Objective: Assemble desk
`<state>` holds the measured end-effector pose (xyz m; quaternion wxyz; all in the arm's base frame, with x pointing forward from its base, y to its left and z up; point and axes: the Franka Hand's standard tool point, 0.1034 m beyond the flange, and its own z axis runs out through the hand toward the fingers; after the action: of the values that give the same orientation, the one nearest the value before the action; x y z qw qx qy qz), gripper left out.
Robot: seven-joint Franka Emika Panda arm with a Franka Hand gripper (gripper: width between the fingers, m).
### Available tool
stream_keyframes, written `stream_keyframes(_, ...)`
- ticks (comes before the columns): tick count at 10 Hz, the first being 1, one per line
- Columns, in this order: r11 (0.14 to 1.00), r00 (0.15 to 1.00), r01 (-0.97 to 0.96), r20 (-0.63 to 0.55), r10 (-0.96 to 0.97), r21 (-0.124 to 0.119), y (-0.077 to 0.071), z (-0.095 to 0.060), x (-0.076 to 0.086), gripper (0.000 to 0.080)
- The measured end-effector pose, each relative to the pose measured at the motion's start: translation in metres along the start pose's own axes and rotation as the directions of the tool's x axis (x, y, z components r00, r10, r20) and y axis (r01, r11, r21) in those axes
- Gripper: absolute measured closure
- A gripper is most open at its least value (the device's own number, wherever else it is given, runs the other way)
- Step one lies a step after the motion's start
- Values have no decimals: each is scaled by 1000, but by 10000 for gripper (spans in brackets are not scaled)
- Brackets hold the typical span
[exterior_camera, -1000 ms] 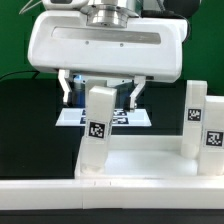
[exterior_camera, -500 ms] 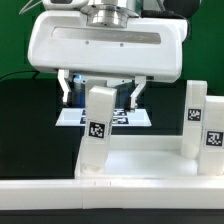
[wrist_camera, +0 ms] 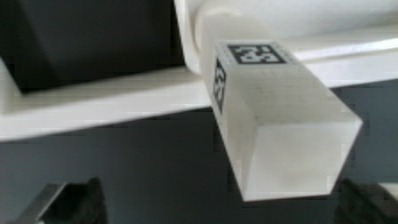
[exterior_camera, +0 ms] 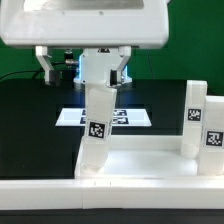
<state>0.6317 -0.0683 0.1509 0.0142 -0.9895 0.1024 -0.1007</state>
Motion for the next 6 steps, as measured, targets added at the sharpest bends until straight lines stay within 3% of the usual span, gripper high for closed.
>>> stream_keyframes(3,999,965,-37,262,27,32,-9,1,3,150)
stream_keyframes(6,999,958,-32,284,29,8,-25,15,8,150)
